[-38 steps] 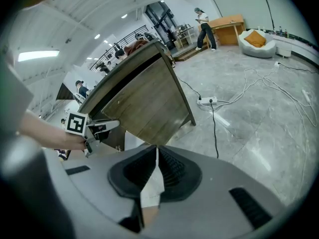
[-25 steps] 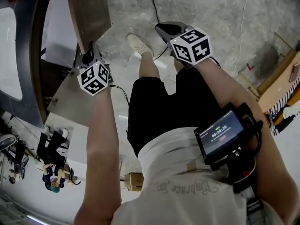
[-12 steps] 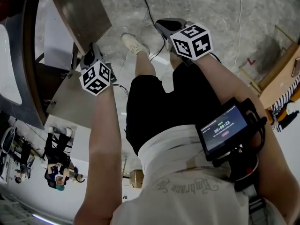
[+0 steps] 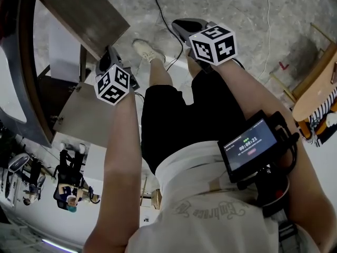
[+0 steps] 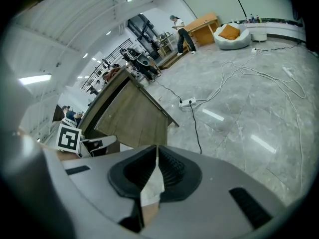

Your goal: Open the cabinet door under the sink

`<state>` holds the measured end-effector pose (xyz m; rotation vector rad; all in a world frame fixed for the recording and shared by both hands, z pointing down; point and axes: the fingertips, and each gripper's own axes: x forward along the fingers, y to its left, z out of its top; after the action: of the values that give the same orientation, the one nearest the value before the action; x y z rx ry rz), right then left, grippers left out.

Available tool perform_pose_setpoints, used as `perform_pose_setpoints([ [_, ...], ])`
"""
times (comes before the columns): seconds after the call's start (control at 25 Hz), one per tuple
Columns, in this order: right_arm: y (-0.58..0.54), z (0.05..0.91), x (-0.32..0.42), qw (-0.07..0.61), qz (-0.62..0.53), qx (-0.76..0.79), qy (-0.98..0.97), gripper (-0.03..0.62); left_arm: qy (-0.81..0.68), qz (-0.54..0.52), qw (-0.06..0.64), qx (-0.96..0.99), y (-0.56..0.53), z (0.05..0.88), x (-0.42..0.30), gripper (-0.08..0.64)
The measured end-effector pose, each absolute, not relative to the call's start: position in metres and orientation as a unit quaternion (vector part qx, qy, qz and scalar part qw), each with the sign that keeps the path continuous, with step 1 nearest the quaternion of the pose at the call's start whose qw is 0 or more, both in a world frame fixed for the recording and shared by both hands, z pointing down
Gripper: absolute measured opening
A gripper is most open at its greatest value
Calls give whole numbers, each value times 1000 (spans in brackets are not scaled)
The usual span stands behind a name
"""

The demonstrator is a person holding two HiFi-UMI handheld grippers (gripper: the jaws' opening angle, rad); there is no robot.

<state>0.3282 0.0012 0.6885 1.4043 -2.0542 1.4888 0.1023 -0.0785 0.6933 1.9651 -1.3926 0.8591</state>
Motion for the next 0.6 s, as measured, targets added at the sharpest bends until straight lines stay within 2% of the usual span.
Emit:
perform_pose_setpoints([
  [0.6,5,692,344,82,526,521,-668,26,-502,302,331,740,-92,696,158,100],
])
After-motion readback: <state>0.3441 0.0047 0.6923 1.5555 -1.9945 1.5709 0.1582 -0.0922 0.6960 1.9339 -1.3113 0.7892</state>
